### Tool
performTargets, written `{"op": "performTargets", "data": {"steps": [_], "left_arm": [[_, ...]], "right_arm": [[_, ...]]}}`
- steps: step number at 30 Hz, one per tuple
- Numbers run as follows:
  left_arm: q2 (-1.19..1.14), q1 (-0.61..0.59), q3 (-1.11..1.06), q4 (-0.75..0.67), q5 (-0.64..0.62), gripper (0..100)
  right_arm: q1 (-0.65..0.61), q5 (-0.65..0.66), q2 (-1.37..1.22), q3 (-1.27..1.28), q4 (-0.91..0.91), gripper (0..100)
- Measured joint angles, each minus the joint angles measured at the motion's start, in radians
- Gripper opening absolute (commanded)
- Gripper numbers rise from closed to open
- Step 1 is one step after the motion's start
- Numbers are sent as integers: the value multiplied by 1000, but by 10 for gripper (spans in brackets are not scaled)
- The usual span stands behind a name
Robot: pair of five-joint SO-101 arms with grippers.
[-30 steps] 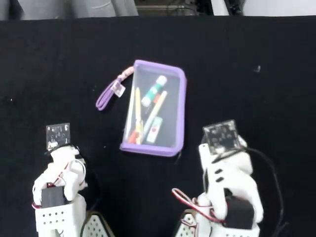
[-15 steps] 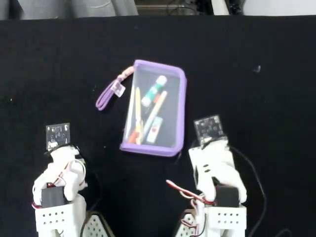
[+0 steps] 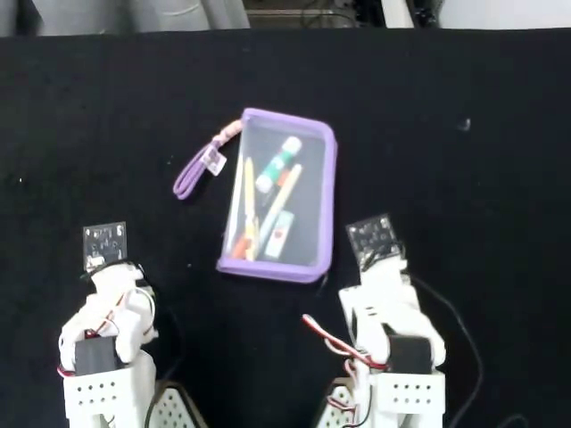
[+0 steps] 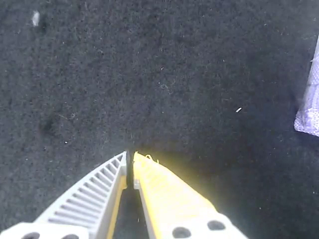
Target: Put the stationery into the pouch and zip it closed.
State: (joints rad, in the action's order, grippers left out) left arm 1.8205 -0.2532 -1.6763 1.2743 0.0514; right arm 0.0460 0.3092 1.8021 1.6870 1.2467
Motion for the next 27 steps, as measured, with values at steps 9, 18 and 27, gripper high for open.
{"op": "performTargets", "data": {"steps": [9,18,27], "left_arm": [[0,0,0,0,0,30],[0,0,0,0,0,30],[0,0,0,0,0,30]], "right_arm": [[-72,-2,0,0,6,26],[-103,-2,0,2,5,25],[-40,-25,0,2,5,25]]}}
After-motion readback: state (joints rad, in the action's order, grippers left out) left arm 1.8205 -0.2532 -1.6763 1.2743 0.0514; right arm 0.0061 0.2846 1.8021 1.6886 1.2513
